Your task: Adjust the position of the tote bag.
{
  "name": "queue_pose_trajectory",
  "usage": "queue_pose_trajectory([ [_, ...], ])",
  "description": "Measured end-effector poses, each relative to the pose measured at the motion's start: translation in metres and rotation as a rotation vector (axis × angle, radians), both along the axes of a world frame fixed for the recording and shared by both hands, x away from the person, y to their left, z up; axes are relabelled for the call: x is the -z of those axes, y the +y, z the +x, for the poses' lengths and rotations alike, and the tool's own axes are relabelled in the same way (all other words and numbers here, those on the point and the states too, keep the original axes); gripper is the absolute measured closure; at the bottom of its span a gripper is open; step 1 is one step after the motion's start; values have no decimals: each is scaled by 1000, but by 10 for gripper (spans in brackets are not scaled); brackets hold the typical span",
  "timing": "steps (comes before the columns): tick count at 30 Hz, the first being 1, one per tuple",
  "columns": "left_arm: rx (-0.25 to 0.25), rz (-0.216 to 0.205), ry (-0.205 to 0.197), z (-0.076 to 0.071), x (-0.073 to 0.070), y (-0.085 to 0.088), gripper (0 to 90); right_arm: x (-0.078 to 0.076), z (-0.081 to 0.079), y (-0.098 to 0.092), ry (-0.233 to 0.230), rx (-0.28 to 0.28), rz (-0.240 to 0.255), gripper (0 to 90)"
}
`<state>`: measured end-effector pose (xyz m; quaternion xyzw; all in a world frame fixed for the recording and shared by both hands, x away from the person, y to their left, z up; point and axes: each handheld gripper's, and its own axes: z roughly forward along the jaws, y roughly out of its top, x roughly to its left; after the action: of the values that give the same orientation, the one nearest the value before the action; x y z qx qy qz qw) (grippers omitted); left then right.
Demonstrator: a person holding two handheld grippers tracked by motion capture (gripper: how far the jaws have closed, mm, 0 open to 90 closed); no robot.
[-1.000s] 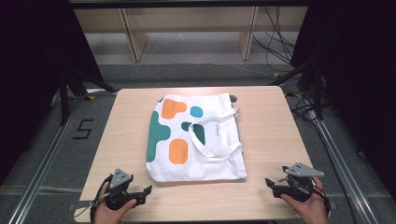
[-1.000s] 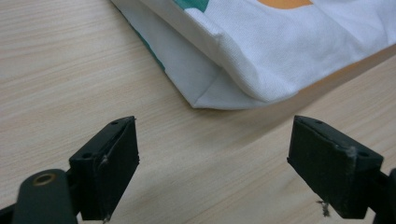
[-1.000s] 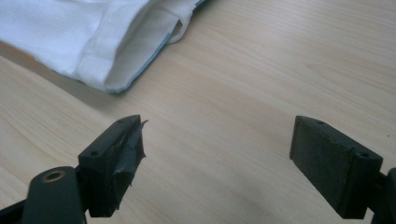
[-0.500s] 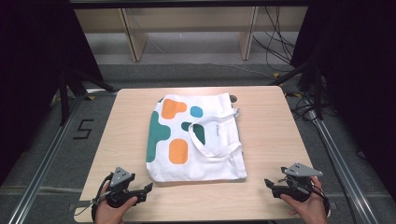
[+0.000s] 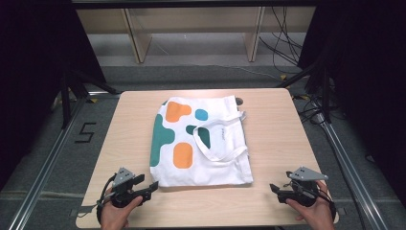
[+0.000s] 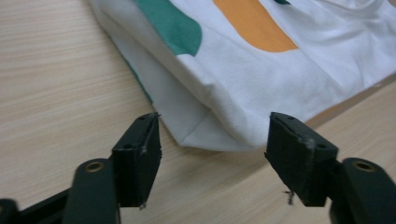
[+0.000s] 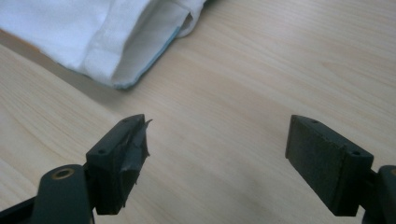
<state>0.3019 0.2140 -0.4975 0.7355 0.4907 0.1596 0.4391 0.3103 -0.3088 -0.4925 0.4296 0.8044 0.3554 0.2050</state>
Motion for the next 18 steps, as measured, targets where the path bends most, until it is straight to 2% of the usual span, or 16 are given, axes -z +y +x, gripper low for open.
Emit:
queue_pose_trajectory([
  [1,0,0,0,0,0,0,382,0,1,1,3,-9,10,222],
  [2,16,28,-13,1,-1,-4,384,-1,0,3,6,10,5,222],
  [4,25,30,-14,4,-1,-8,398,0,1,4,4,-2,-4,226],
  [5,27,33,-10,6,-1,-10,402,-1,-1,7,11,21,3,231],
  [6,38,32,-13,9,0,-12,411,0,-1,6,-10,-1,-8,240],
  [7,40,32,-16,12,1,-16,421,-1,0,6,7,-14,-10,247],
  [8,45,54,-15,15,0,-18,441,0,1,6,-5,-25,-14,250],
  [9,42,81,-26,18,1,-20,490,1,0,7,1,-19,-12,250],
  [10,42,81,-26,18,1,-20,558,1,0,7,1,-19,-12,250],
  [11,34,87,-39,19,1,-22,558,1,0,6,0,-22,-18,251],
  [12,27,89,-55,21,2,-24,691,0,-2,8,13,-4,-8,252],
  [14,51,82,-59,25,4,-22,752,0,-1,6,2,-16,-12,252],
  [16,47,82,-59,28,6,-20,790,1,0,6,-9,-28,-31,252],
  [17,49,106,-64,29,6,-19,792,1,1,6,-19,-39,-42,252],
  [18,46,111,-70,29,6,-18,801,1,0,7,-22,-31,-36,252],
])
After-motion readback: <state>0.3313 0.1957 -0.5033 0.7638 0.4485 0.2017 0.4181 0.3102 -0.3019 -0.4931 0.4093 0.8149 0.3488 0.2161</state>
